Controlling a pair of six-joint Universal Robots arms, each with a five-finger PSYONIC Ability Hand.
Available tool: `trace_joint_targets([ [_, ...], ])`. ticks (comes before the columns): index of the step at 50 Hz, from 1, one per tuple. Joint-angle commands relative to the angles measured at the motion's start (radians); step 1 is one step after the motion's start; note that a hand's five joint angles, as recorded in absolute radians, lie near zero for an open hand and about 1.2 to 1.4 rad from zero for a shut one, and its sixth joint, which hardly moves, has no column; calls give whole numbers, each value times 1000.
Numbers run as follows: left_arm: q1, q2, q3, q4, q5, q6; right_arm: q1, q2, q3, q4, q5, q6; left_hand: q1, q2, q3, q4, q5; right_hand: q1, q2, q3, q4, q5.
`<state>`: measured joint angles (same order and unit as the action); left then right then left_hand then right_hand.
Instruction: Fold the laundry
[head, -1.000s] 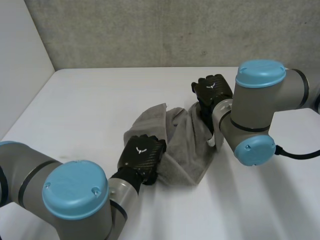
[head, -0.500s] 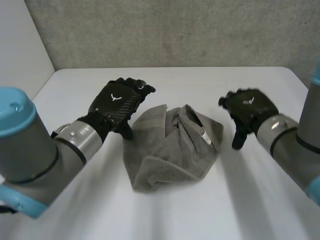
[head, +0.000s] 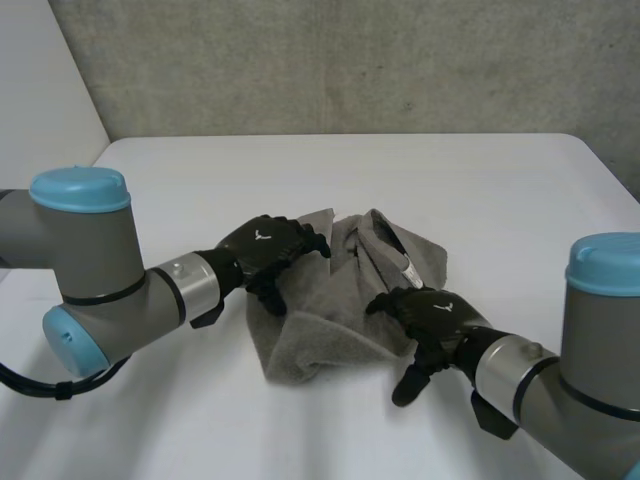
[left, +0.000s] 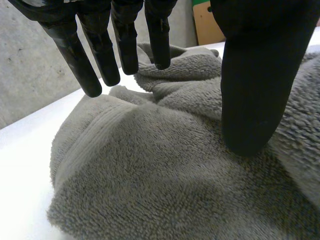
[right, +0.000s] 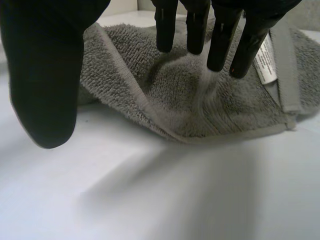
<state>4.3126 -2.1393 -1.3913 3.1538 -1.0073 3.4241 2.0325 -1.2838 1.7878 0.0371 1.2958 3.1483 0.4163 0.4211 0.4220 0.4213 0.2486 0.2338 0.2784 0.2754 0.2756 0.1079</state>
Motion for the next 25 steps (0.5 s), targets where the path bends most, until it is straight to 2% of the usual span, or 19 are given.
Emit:
trace_joint_targets([
  [1, 4, 61, -64, 6, -19, 33, 34, 90, -54, -77, 13, 29, 53, 48, 47, 48, 46, 239, 194, 197, 197, 190],
  [12, 36, 160, -173, 11, -28, 33, 75, 195, -108, -114, 63, 32, -6, -11, -12, -11, -13, 347, 303, 306, 306, 299],
  [14, 38, 165, -178, 11, -30, 33, 75, 204, -110, -152, 85, 32, -24, -28, -29, -29, -30, 537, 492, 495, 495, 488],
  [15, 44, 168, -183, 11, -30, 33, 75, 204, -110, -152, 85, 32, -27, -31, -32, -32, -33, 538, 494, 497, 496, 490],
  [17, 53, 173, -186, 11, -28, 33, 74, 199, -114, -193, 120, 21, -35, -40, -41, -40, -42, 1159, 1115, 1118, 1117, 1111],
  [21, 64, 177, -187, 12, -27, 29, 74, 169, -148, -224, 172, 12, -35, -40, -41, -40, -42, 1162, 1118, 1121, 1121, 1114],
  [25, 62, 177, -184, 17, -24, 26, 77, 34, -244, -162, 194, -74, -38, -43, -44, -43, -45, 1162, 1118, 1121, 1121, 1114],
])
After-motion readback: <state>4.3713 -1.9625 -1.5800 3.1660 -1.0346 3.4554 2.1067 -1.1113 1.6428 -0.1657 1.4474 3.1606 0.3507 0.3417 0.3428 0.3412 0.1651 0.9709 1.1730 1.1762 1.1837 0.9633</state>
